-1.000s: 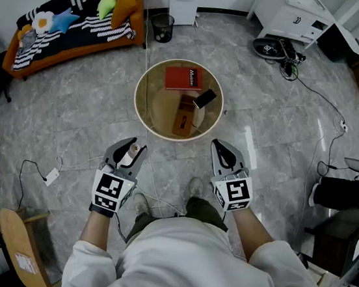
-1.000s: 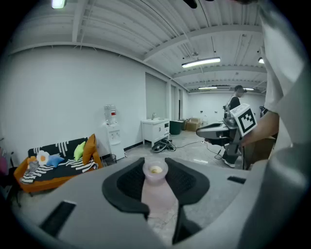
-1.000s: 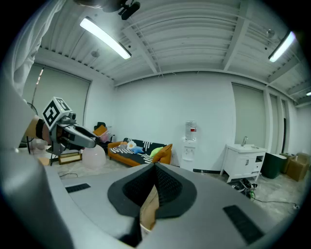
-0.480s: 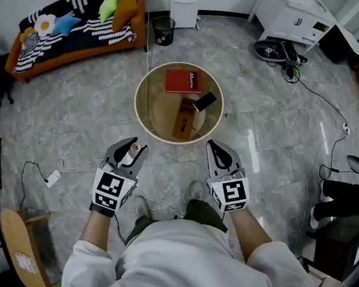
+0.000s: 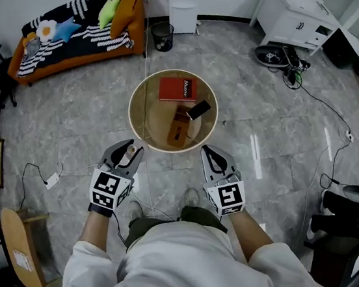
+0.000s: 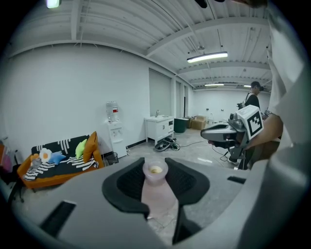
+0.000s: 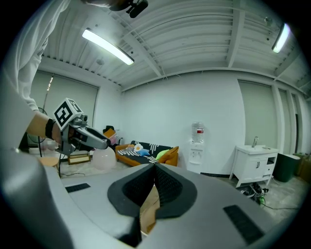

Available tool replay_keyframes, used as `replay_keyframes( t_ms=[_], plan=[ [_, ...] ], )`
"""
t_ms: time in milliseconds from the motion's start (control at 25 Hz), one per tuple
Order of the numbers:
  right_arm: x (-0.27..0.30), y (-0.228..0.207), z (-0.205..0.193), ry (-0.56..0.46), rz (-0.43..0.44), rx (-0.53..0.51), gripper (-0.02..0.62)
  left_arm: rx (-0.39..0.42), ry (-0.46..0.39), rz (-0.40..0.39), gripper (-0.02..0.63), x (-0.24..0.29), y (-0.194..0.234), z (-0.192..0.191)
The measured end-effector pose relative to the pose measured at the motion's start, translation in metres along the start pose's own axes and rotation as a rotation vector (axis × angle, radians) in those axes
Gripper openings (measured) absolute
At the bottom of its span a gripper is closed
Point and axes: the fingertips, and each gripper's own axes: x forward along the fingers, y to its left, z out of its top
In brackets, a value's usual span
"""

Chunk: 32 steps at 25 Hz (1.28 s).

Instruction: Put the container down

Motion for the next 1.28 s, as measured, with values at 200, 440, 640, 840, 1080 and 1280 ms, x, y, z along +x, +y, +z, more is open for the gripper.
replay_keyframes(
  t_ms=[200,440,640,840,1080,1280],
  plan=[
    [-0.007,-0.03,-0.013,0.032,0.064,-0.004,0.021,-0.004,0.009,0.036,0.133,0.027,-0.012,0.012],
    [0.0,-0.049,-0.034,0.066,0.094,-0.004,0.021,-0.031,0.029,0.047,0.133,0.054,-0.017,0.008],
    [0.021,-0.048,-0.051,0.099,0.101,-0.004,0.021,-0.031,0.037,0.025,0.133,0.08,-0.004,-0.001],
    [0.047,-0.055,-0.052,0.132,0.067,-0.009,0.021,-0.038,0.042,-0.006,0.133,0.108,0.026,-0.009],
    [0.102,-0.073,-0.046,0.162,0.011,-0.015,0.021,0.005,0.045,-0.069,0.133,0.145,0.069,-0.013],
    [0.161,-0.084,-0.045,0.191,-0.032,-0.018,0.021,0.033,0.054,-0.13,0.133,0.18,0.108,-0.018]
  ],
)
